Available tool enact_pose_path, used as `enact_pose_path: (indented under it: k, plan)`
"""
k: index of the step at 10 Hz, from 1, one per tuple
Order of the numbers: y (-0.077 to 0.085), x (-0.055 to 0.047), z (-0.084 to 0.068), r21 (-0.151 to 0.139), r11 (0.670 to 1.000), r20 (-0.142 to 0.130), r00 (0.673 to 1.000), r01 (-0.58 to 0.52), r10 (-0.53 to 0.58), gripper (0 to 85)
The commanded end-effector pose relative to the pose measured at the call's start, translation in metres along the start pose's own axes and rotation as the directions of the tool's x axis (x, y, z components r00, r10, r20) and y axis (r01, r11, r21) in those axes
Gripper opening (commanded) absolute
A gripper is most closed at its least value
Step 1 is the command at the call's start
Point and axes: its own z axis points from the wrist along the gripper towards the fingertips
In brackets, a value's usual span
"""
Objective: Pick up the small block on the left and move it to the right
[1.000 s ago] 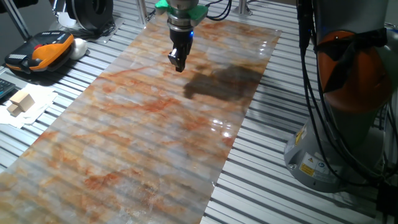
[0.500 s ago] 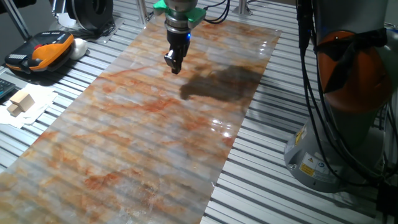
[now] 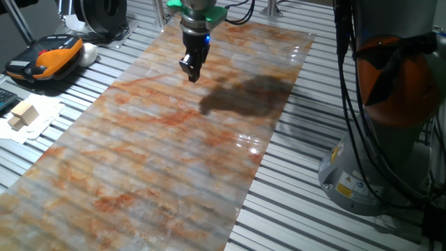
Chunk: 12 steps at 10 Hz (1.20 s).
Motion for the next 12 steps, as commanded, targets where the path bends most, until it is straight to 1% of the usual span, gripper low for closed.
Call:
enact_pose_path:
  k: [1, 4, 7, 9, 11, 12]
  plan:
    - [0.005, -0.001, -0.003, 0.003, 1.000, 0.001, 1.000, -0.003, 0.003, 0.0]
    - [0.029, -0.003, -0.021, 0.007, 0.999, -0.002, 1.000, -0.031, 0.031, 0.0]
    - [0.060, -0.005, -0.036, 0.030, 0.998, -0.009, 0.998, -0.062, 0.062, 0.0]
    - [0.082, -0.007, -0.036, 0.045, 0.995, -0.006, 0.996, -0.089, 0.090, 0.0]
    - [0.105, -0.007, -0.037, 0.059, 0.991, -0.002, 0.993, -0.120, 0.120, 0.0]
    - [0.114, -0.006, -0.037, 0.063, 0.990, 0.000, 0.992, -0.128, 0.129, 0.0]
